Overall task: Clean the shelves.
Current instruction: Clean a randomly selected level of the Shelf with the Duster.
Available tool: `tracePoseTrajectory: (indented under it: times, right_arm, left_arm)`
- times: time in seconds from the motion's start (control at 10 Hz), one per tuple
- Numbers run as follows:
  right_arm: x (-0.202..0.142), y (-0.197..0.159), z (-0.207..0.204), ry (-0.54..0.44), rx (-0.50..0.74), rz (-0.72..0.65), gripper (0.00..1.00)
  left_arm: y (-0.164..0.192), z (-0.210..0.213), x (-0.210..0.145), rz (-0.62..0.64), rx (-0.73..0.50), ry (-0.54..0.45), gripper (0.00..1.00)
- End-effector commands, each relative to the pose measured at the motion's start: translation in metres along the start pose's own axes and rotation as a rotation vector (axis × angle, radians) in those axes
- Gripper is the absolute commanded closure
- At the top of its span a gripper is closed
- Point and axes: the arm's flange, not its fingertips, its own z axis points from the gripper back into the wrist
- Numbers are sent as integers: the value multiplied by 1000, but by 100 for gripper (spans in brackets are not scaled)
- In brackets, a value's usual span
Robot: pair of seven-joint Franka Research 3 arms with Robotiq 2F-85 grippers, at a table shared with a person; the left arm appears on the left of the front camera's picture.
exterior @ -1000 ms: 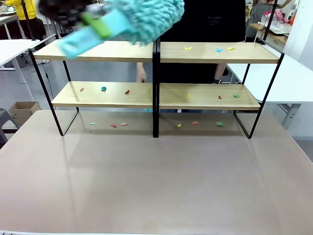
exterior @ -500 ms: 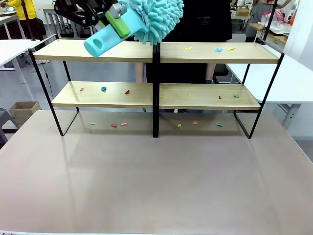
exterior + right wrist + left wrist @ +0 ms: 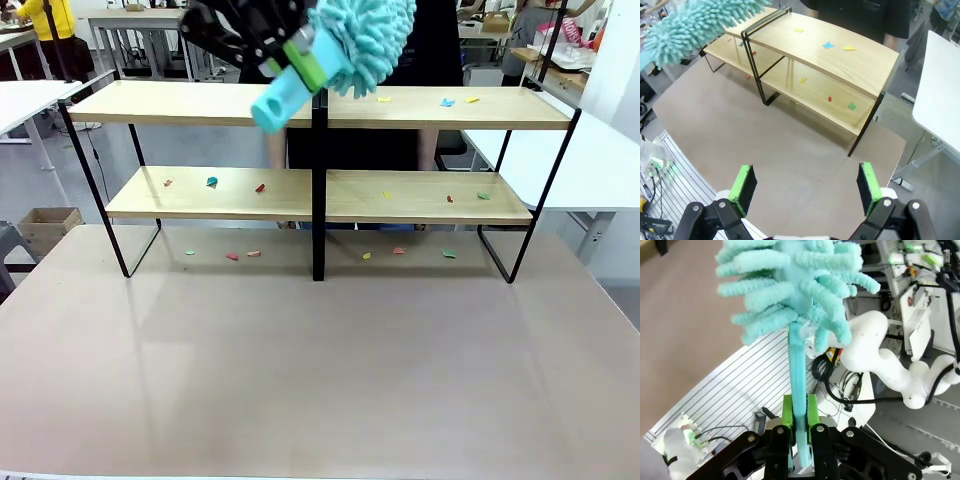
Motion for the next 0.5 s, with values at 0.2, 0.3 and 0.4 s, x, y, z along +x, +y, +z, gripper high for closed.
tracePoseTrajectory:
  times: [0.2,0.3,0.4]
  right_arm:
    - [1,0,0,-4,5,1,0]
    - [1,0,0,-4,5,1,0]
    - [1,0,0,-4,5,1,0]
  left_arm:
    - [-6,-24,74,136,122,84,88]
    - [-6,-34,96,189,162,67,88]
    - [-6,-39,110,209,203,25,88]
